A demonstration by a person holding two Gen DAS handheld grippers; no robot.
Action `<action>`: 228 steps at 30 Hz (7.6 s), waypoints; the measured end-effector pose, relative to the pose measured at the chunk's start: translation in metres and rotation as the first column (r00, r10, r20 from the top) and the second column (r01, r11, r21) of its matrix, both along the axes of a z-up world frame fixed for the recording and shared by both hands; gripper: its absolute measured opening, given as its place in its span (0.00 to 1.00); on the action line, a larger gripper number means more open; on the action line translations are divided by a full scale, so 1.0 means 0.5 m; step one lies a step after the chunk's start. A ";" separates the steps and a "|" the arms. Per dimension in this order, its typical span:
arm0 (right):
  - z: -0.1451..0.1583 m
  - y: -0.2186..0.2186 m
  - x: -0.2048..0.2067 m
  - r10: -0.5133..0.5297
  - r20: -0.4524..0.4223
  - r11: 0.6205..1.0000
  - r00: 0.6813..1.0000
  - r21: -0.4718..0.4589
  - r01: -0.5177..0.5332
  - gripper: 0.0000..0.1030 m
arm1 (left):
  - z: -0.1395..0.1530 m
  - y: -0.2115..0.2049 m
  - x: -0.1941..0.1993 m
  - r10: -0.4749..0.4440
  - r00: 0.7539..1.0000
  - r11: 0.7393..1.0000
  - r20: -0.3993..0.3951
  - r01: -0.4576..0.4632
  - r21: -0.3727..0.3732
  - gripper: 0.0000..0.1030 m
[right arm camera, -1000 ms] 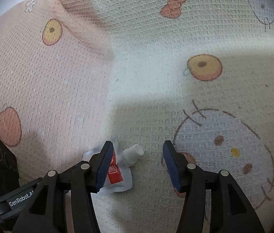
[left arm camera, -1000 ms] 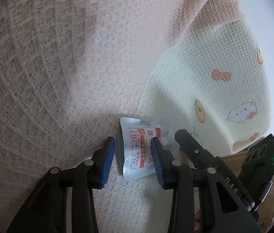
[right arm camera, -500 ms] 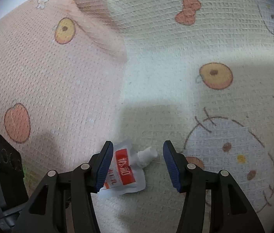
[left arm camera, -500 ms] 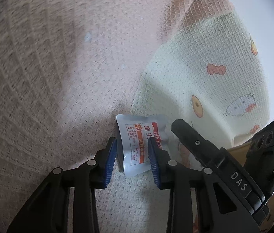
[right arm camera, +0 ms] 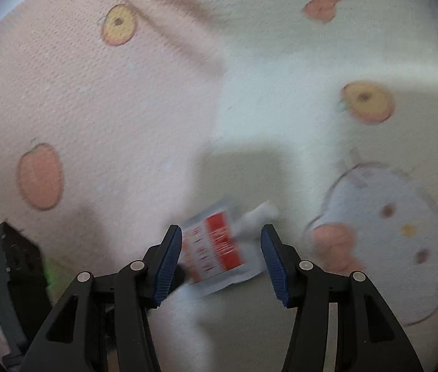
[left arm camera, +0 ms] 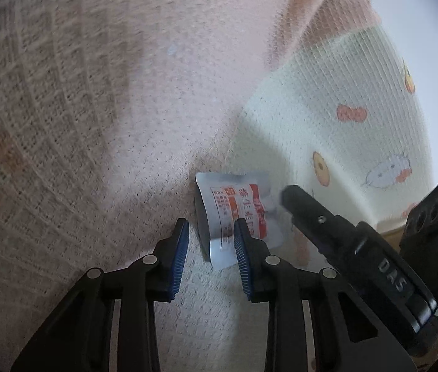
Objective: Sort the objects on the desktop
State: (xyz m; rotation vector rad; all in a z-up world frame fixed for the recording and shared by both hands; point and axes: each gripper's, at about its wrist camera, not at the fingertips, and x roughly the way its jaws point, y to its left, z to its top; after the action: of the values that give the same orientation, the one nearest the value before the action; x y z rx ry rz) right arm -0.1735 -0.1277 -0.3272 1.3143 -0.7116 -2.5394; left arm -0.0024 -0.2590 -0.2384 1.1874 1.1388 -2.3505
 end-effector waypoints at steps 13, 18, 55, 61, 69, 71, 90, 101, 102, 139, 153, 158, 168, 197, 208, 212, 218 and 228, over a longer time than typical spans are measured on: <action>-0.014 0.023 -0.023 -0.138 -0.038 0.990 0.990 -0.011 0.137 0.49 | -0.001 -0.023 -0.025 0.014 1.000 1.000 -0.019 -0.014 -0.009 0.31; -0.015 0.001 -0.048 -0.101 -0.040 0.995 0.994 -0.017 0.100 0.49 | -0.005 -0.027 -0.021 0.031 0.999 1.000 -0.031 -0.031 0.002 0.27; -0.054 -0.099 0.058 0.334 0.086 0.922 0.939 0.180 -0.344 0.50 | -0.035 -0.009 0.093 -0.030 0.997 0.999 0.066 0.031 -0.013 0.41; -0.061 -0.100 0.053 0.317 0.083 0.928 0.945 0.180 -0.327 0.50 | -0.033 0.004 0.087 -0.004 0.996 1.000 0.091 0.004 -0.003 0.42; -0.063 -0.109 0.054 0.338 0.079 0.911 0.938 0.224 -0.347 0.52 | -0.013 0.029 0.088 -0.040 0.995 0.996 0.095 0.048 -0.080 0.41; -0.061 -0.111 0.054 0.346 0.079 0.905 0.935 0.234 -0.355 0.52 | -0.004 0.037 0.088 -0.041 0.994 0.993 0.098 0.052 -0.106 0.40; 0.168 -0.069 0.085 0.411 -0.156 0.873 0.898 0.351 -0.339 0.52 | 0.271 0.115 0.123 -0.071 0.996 0.897 -0.056 0.039 -0.440 0.40; 0.358 -0.019 0.204 0.343 -0.314 0.906 0.885 0.358 -0.225 0.52 | 0.407 0.217 0.091 -0.174 0.973 0.824 -0.150 0.060 -0.563 0.40; 0.366 -0.009 0.207 0.336 -0.324 0.909 0.884 0.358 -0.214 0.52 | 0.419 0.233 0.083 -0.191 0.969 0.814 -0.154 0.069 -0.577 0.40; 0.392 0.388 0.375 0.029 -0.242 0.953 0.970 0.298 0.046 0.52 | 0.420 0.643 -0.080 -0.557 0.831 0.686 -0.008 0.455 -0.568 0.40; 0.333 0.440 0.401 0.067 -0.026 0.959 0.997 0.279 -0.057 0.52 | 0.338 0.684 -0.106 -0.598 0.794 0.697 0.107 0.581 -0.420 0.40; 0.306 0.440 0.397 0.105 0.061 0.956 0.993 0.269 -0.117 0.52 | 0.303 0.693 -0.106 -0.615 0.772 0.696 0.158 0.626 -0.351 0.40; 0.256 0.434 0.402 0.196 0.183 0.947 0.963 0.221 -0.235 0.51 | 0.267 0.719 -0.107 -0.674 0.697 0.645 0.245 0.717 -0.264 0.39; 0.232 0.446 0.388 0.218 0.239 0.914 0.946 0.290 -0.284 0.49 | 0.259 0.696 -0.111 -0.593 0.729 0.643 0.341 0.684 -0.344 0.20; 0.299 0.442 0.406 0.092 0.119 0.942 0.989 0.311 -0.126 0.49 | 0.339 0.685 -0.072 -0.614 0.779 0.636 0.130 0.586 -0.502 0.32; 0.322 0.431 0.437 0.012 0.054 0.929 0.998 0.369 -0.031 0.49 | 0.358 0.686 -0.052 -0.615 0.783 0.611 0.090 0.546 -0.573 0.47; 0.349 0.413 0.458 -0.095 -0.008 0.892 0.995 0.443 0.089 0.50 | 0.382 0.676 -0.024 -0.639 0.768 0.601 0.045 0.535 -0.593 0.53; 0.386 0.385 0.491 -0.146 -0.032 0.833 0.989 0.536 0.140 0.51 | 0.418 0.645 0.023 -0.673 0.737 0.605 -0.059 0.502 -0.618 0.62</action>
State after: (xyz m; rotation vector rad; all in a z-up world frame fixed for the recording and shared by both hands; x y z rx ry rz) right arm 0.0718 0.0648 -0.1340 1.4697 -0.0807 -2.9914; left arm 0.0091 0.0633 -0.0292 1.1156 -0.0292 -3.1187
